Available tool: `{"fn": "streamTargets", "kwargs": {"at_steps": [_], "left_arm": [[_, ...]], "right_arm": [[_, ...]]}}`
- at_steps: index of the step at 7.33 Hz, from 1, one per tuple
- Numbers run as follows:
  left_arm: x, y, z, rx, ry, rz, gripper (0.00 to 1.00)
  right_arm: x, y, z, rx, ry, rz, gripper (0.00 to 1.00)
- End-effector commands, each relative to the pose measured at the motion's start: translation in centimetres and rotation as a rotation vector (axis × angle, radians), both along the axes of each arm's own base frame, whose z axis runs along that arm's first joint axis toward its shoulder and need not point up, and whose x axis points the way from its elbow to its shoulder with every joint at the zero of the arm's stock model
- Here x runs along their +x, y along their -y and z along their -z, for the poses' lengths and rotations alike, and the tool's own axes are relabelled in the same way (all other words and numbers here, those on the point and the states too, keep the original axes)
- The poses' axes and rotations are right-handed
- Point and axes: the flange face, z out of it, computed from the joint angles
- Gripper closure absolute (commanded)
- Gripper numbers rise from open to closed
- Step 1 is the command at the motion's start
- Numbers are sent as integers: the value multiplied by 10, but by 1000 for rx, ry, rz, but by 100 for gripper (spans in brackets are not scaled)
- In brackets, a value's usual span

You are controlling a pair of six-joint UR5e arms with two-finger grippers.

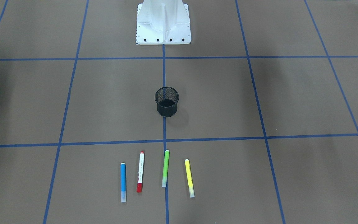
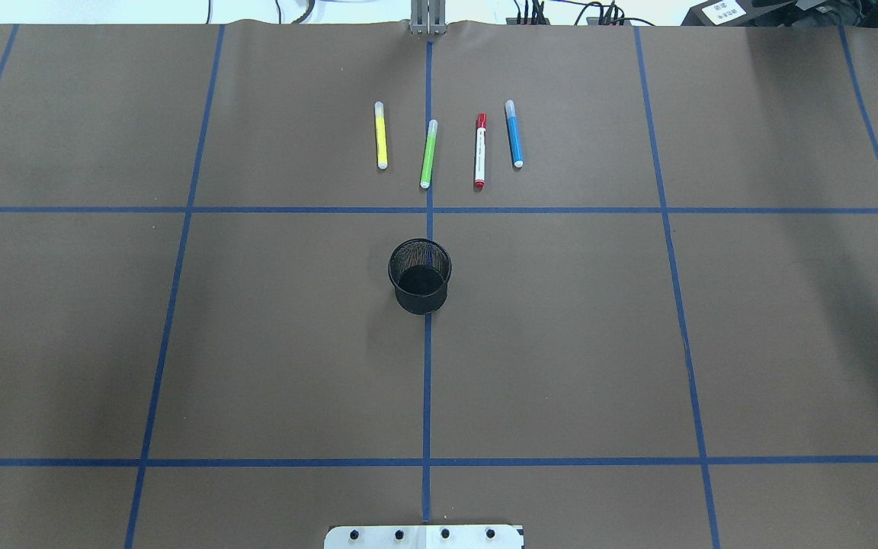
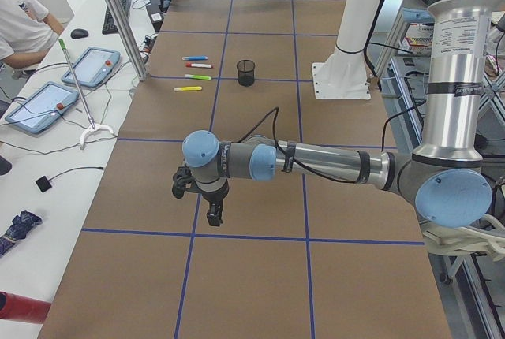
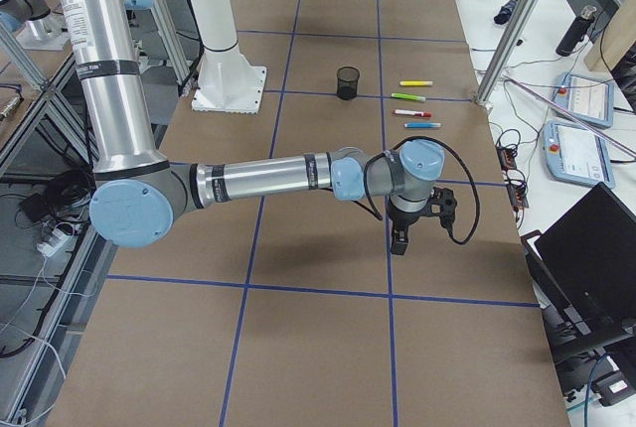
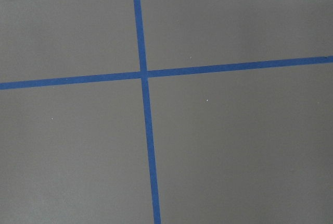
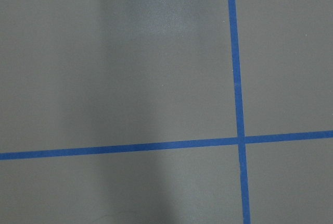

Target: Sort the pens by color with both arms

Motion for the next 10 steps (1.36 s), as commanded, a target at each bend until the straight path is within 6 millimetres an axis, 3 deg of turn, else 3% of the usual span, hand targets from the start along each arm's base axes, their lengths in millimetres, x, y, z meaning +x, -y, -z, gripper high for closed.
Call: {"fn": "streamTargets", "kwargs": {"at_steps": [1, 10], "left_arm": [[-9, -2, -10, -26, -4, 19, 0], [-8, 1, 3, 15, -5, 17, 0]], "right_arm": [[-2, -6, -9, 26, -6, 64, 0], [0, -7, -10, 33, -8, 93, 0]]}}
